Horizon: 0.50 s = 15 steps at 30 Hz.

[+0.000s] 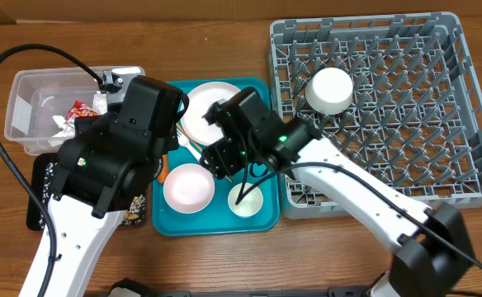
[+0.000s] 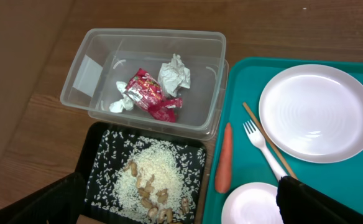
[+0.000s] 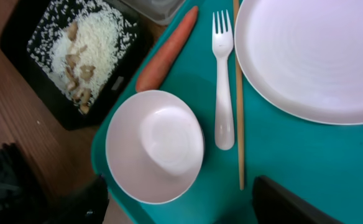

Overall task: Sort waste into correct bins and load items into the dishwasher
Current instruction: 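Move the right gripper back over the teal tray toward the pink bowl, then lower the right gripper onto the pink bowl rim and grasp it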

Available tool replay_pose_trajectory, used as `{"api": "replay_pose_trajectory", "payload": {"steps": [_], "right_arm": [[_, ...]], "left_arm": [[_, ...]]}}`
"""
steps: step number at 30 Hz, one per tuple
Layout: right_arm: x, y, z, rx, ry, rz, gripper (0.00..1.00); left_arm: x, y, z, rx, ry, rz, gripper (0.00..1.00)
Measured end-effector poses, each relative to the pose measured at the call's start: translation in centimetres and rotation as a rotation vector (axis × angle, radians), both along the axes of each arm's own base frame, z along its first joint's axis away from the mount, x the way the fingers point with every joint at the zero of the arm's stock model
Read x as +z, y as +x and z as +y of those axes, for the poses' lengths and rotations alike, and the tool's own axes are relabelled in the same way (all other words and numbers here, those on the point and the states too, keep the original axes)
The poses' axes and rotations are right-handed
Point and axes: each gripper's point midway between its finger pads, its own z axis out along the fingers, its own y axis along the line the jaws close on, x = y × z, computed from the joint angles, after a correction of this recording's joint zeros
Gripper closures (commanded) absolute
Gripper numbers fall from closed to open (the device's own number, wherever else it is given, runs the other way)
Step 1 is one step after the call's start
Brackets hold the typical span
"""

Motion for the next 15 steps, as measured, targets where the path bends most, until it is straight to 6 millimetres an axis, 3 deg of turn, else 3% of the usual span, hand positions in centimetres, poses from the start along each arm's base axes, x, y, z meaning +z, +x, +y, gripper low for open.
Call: {"api": "replay_pose_trajectory", "payload": {"steps": [3, 10, 15], "right_arm": [[-1.7, 0.3, 0.7, 0.011, -0.012, 0.009, 0.24], [-3.4, 1.1, 1.7, 0.053, -0.021, -0.022, 0.40], [-4.4, 0.8, 1.5, 0.076, -0.047, -0.013, 0.42]], "left_arm": [[0.0, 0.0, 0.0, 0.000, 0.000, 0.000, 0.00], [0.0, 0.0, 0.0, 0.000, 0.000, 0.000, 0.00], [0.0, 0.0, 0.0, 0.000, 0.000, 0.000, 0.00]]}}
